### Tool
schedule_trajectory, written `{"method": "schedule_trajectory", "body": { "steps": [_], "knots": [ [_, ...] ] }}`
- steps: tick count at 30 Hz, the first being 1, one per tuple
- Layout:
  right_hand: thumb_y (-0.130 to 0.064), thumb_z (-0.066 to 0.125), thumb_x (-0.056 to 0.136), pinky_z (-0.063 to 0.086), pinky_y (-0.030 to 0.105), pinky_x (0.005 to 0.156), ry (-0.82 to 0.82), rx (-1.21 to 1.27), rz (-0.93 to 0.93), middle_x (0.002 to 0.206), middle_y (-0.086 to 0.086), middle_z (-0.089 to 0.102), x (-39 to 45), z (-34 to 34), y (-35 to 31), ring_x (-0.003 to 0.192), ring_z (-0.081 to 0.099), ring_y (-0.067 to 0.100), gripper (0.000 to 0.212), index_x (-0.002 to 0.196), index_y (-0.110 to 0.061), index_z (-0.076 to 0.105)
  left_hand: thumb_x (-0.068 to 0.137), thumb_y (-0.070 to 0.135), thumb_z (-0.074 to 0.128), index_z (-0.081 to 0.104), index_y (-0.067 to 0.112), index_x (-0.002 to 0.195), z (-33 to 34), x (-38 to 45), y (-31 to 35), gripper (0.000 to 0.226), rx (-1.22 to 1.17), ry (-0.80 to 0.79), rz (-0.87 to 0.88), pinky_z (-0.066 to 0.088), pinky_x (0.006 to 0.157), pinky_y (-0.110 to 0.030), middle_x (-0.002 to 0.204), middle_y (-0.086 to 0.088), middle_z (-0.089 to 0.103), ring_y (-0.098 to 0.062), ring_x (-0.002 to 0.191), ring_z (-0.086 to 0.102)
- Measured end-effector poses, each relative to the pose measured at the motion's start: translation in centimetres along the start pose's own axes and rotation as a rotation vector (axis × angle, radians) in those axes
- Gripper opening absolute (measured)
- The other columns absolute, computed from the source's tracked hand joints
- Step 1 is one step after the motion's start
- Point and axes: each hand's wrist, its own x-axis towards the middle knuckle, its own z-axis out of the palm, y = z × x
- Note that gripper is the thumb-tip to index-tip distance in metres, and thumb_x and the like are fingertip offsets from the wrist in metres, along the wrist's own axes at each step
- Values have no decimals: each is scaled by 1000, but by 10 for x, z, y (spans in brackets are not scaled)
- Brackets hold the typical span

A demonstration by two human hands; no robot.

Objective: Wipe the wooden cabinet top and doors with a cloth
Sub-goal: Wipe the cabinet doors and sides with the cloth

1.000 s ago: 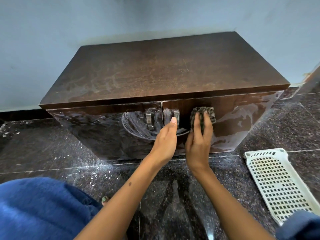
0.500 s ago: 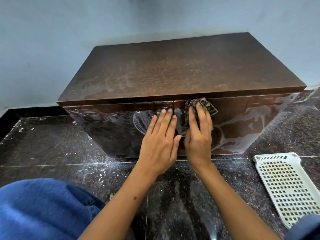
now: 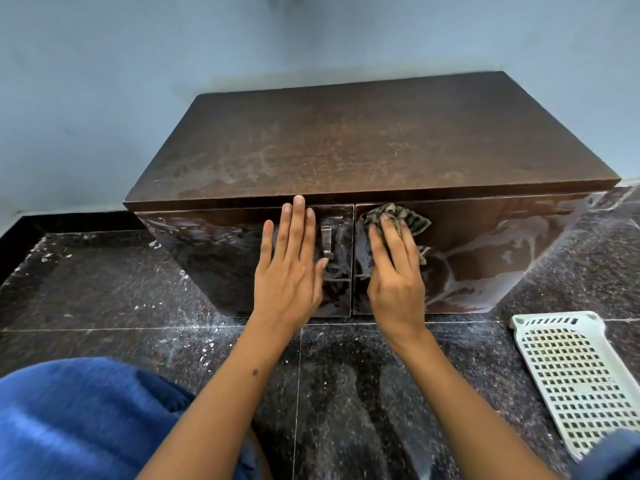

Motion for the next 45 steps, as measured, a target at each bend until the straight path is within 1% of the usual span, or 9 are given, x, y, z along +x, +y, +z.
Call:
{"method": "schedule_trajectory", "body": {
  "steps": [6,15,21,25,29,35,38,41,45],
  "knots": [
    [5,43,90,12,27,119,70,109,147,144,19,39,8,1,-35,137,29,32,46,136,3,44,97,35,31,9,2,150,5,-1,-5,66,13,15,12,5,118,-45,158,-13,0,-26,146,4],
    [17,62,76,41,44,102,-243,51,40,149,14,35,-34,28,-32,138,30,35,68,139,1,42,97,35,25,10,2,150,17,-6,-12,64,32,30,45,6,118,-44,158,-13,2,-26,146,6],
    [-6,36,99,18,39,118,-20,176,-17,149,17,25,-12,28,-33,142,20,30,41,139,5,35,98,36,29,8,1,149,32,-5,-11,65,-21,82,40,5,118,-42,156,-13,-2,-27,146,1],
    [1,45,94,19,41,117,-46,121,-33,149,17,23,-10,33,-26,141,20,35,45,139,5,37,99,38,25,-11,4,147,46,-2,-13,69,-52,80,36,-2,119,-40,153,-7,-31,-21,143,-21],
    [19,61,75,27,38,108,-154,68,-30,148,16,33,-36,38,-15,138,25,32,67,137,3,42,99,37,27,-5,4,149,48,-3,-14,68,-85,146,47,-1,120,-40,154,-5,-28,-20,145,-15],
    [12,51,88,24,43,116,9,215,-35,146,26,29,-29,33,-23,140,23,31,49,135,10,37,99,38,23,-17,6,147,27,17,-15,70,-84,276,14,-5,119,-41,152,-8,-31,-22,144,-19],
    [11,48,90,22,46,116,66,238,-56,146,28,24,-14,31,-31,140,21,36,50,137,8,33,99,35,29,-5,-1,146,12,38,-19,69,-67,346,-22,-5,118,-40,153,-16,-11,-24,143,-19],
    [15,50,86,19,44,117,18,172,-49,147,29,27,-8,35,-32,139,23,40,52,137,10,38,99,33,33,13,-7,145,2,56,-25,64,-61,374,-37,0,118,-42,153,-25,16,-37,144,2],
    [19,54,80,24,47,114,-108,111,-16,147,25,31,-30,38,-26,137,28,40,60,137,8,40,100,33,26,24,-3,146,0,64,-31,59,-55,332,7,9,118,-44,152,-25,23,-38,142,19]
  ]
}}
